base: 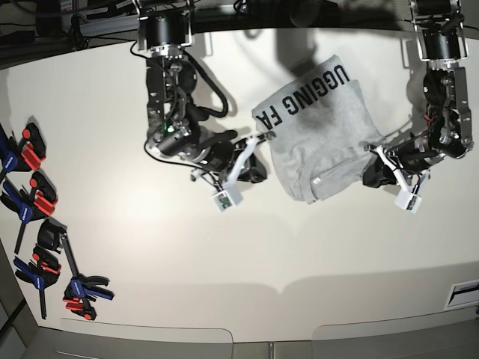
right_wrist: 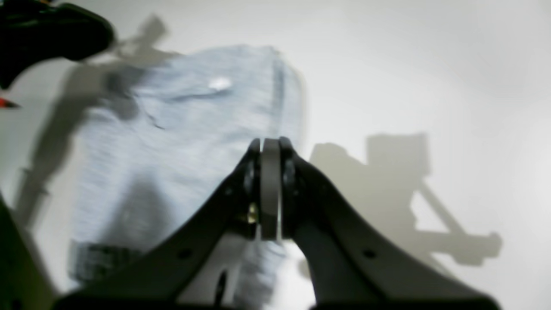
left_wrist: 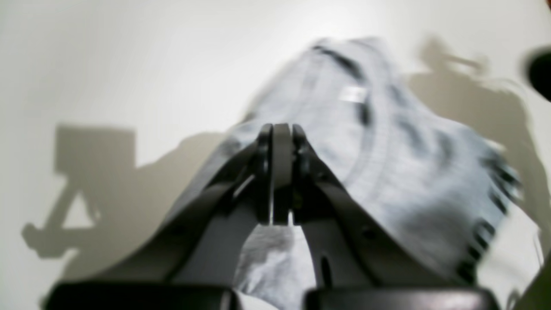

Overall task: Fold the T-shirt properly
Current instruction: 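Grasp the folded bundle with both grippers and lift it, then carry the bundle with the right gripper beside the clamps and lower it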

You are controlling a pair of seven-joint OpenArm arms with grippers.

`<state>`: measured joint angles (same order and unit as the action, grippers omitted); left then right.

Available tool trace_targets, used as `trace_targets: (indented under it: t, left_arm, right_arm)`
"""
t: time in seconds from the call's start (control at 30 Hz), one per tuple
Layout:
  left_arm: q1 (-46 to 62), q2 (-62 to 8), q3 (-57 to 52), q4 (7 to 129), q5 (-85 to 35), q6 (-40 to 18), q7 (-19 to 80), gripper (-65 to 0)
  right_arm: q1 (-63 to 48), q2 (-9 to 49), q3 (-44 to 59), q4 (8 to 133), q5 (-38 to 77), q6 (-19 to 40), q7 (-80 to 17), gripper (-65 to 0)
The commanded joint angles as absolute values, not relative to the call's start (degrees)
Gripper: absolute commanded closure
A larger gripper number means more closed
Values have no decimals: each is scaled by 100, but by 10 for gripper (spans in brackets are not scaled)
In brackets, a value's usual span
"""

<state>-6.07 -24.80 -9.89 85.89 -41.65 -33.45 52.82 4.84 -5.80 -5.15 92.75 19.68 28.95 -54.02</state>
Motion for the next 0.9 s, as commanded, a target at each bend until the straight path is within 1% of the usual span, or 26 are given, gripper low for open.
trace_targets:
  t: [0.0,0.03,0.2,0.33,0.4,0.47,0.6,0.7,0.8,0.87]
  left_arm:
    - [-683,-2576,-1133,8774,-4274,-3395,5201,0]
    - [-648,-2576,-1214,8858,-4305,-3395,5210,0]
    - [-185,-2576,-1920,9299,-4364,-3391,5227,0]
    - [353,-2574,-2799,9679,-4637,-3391,5227,0]
    - [620,-2574,-3190,9815,-4718,-3391,5227,0]
    - [891,-2574,-3487,9880,-4783,-3391,5227,0]
    - [1400,-2571,-3824,9887,-4851,-3393,5221,0]
    - [1763,-2571,-3865,9887,-4871,-3420,5146,0]
    - [2080,-2534,-3865,9887,-4877,-3540,4978,0]
    - [2211,-2471,-3865,9887,-4923,-3594,4921,0]
  right_arm:
    - [582,-764,-580,9402,2167,3057,-5266,0]
    - [585,-888,-668,9400,2158,3114,-5275,0]
    - [587,-900,-1542,9360,1699,3050,-5107,0]
    - [598,-900,-2276,8949,773,2508,-4593,0]
    - [639,-900,-2473,8626,425,2237,-4434,0]
    - [709,-900,-2526,8228,292,2141,-4412,0]
    - [943,-900,-2377,7253,47,2036,-4466,0]
    - [1129,-900,-1959,6702,-340,1791,-4713,0]
    - [1166,-900,-1247,6729,-244,1772,-4851,0]
    - [1149,-729,-725,6925,-36,1778,-5050,0]
